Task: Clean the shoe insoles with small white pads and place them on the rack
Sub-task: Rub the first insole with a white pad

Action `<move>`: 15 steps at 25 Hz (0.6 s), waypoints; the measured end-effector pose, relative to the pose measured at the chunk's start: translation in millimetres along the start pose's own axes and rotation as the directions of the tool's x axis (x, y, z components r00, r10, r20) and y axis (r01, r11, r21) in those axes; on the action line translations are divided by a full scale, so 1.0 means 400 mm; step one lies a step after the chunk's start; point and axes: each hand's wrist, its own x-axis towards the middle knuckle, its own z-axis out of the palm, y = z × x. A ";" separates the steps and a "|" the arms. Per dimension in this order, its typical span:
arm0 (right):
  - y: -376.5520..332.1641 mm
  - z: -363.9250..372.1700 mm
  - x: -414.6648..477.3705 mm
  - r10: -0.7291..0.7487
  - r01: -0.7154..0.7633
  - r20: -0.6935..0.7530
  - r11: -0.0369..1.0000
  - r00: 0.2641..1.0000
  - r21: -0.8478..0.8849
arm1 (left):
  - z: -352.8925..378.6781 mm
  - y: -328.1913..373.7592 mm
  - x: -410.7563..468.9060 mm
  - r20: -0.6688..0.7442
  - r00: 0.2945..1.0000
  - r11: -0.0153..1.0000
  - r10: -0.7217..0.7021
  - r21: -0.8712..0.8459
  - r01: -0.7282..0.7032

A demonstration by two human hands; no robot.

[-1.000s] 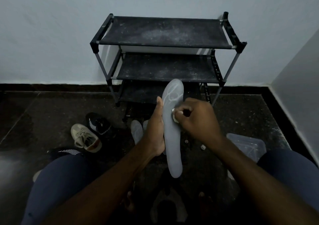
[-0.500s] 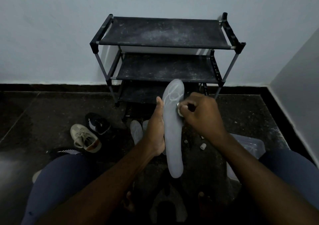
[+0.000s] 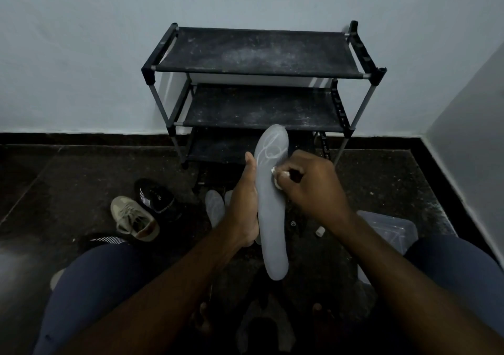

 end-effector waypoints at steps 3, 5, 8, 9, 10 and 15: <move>0.010 -0.007 -0.007 0.028 -0.028 0.037 0.999 0.999 -0.020 | -0.007 0.003 0.007 -0.037 0.999 1.000 -0.026 -0.006 0.026; 0.022 -0.014 0.005 0.057 -0.058 -0.057 0.998 0.997 -0.019 | -0.012 -0.005 0.006 -0.029 0.999 1.000 -0.021 -0.004 0.021; 0.010 -0.003 0.008 0.025 -0.026 -0.054 0.999 0.998 -0.019 | -0.005 -0.007 0.003 -0.004 1.000 0.999 -0.028 -0.018 0.028; 0.005 0.003 0.002 0.005 -0.005 -0.007 1.000 1.000 -0.015 | -0.003 -0.004 0.002 -0.016 0.999 0.999 -0.036 -0.030 0.035; 0.003 0.005 -0.005 -0.008 0.008 0.038 1.000 0.999 -0.014 | -0.001 0.001 0.002 -0.026 0.999 0.998 -0.046 -0.044 0.045; 0.027 -0.021 0.011 0.075 -0.078 -0.057 0.995 0.996 -0.056 | 0.016 0.004 0.002 -0.050 0.997 0.997 -0.064 -0.050 0.061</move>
